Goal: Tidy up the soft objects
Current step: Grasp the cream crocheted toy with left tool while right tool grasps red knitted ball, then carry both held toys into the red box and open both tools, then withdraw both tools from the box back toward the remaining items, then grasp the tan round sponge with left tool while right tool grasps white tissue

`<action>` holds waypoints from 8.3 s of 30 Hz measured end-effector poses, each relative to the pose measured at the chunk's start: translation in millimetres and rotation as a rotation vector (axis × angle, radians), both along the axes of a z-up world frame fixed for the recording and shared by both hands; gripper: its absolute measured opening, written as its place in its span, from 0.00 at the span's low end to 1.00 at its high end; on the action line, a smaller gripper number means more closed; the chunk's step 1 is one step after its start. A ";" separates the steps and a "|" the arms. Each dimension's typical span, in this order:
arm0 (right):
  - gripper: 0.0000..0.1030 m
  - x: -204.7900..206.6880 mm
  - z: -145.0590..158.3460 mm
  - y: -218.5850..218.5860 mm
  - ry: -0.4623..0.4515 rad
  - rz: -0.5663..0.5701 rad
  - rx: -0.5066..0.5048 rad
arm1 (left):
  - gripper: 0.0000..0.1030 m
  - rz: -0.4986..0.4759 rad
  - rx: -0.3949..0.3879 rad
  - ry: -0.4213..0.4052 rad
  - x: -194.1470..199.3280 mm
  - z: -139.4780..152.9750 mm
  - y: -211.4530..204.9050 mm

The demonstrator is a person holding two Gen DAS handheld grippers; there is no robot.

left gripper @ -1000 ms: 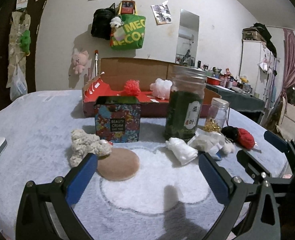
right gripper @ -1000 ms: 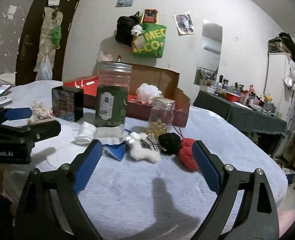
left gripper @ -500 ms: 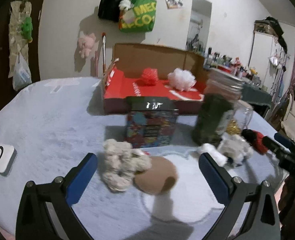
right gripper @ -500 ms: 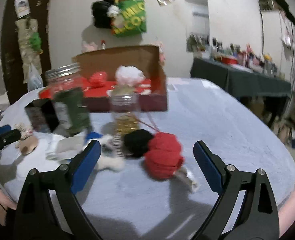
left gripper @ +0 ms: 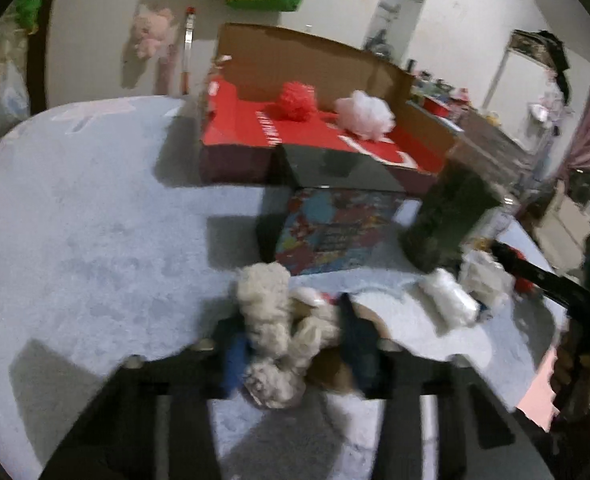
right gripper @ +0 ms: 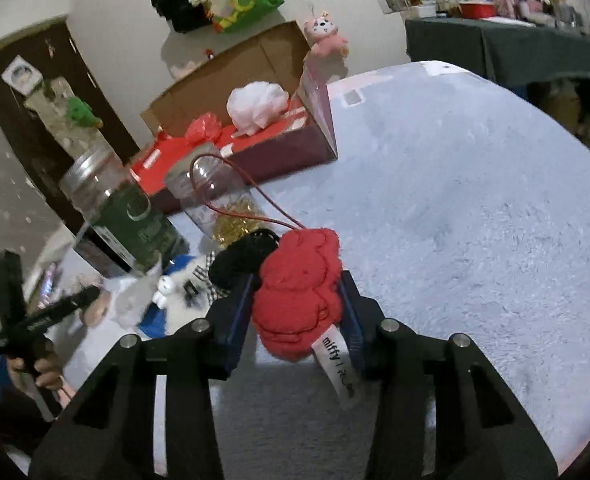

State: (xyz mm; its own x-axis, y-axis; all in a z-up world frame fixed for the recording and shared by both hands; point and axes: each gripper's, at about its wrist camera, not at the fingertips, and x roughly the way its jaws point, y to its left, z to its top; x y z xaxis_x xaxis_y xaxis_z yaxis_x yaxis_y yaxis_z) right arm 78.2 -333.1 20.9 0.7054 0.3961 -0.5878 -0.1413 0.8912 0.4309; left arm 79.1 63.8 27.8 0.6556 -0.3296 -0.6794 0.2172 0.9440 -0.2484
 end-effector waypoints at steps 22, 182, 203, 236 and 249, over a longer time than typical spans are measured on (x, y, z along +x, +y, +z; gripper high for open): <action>0.38 -25.6 46.2 86.2 -0.196 0.254 0.005 | 0.31 -0.188 -0.116 -0.106 -17.8 39.3 -62.7; 0.96 -34.0 51.9 129.4 -0.271 0.035 -0.433 | 1.00 0.110 0.082 -0.251 -50.9 50.5 -50.6; 0.72 -5.2 16.8 153.8 -0.200 0.176 -0.399 | 0.64 0.025 0.131 -0.059 -23.7 -5.5 -43.3; 0.23 -22.9 38.9 119.4 -0.236 0.180 -0.314 | 0.25 -0.131 0.052 -0.136 -30.7 34.4 -75.6; 0.23 -20.1 60.1 97.8 -0.278 0.130 -0.293 | 0.25 -0.104 0.070 -0.178 -24.7 56.1 -55.3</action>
State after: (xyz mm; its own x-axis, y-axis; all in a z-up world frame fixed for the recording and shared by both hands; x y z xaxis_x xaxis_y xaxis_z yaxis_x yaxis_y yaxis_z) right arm 58.2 -235.3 81.0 0.8081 0.3366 -0.4834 -0.3353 0.9376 0.0922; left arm 54.3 8.4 83.9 0.7320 -0.3574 -0.5800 0.3485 0.9280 -0.1319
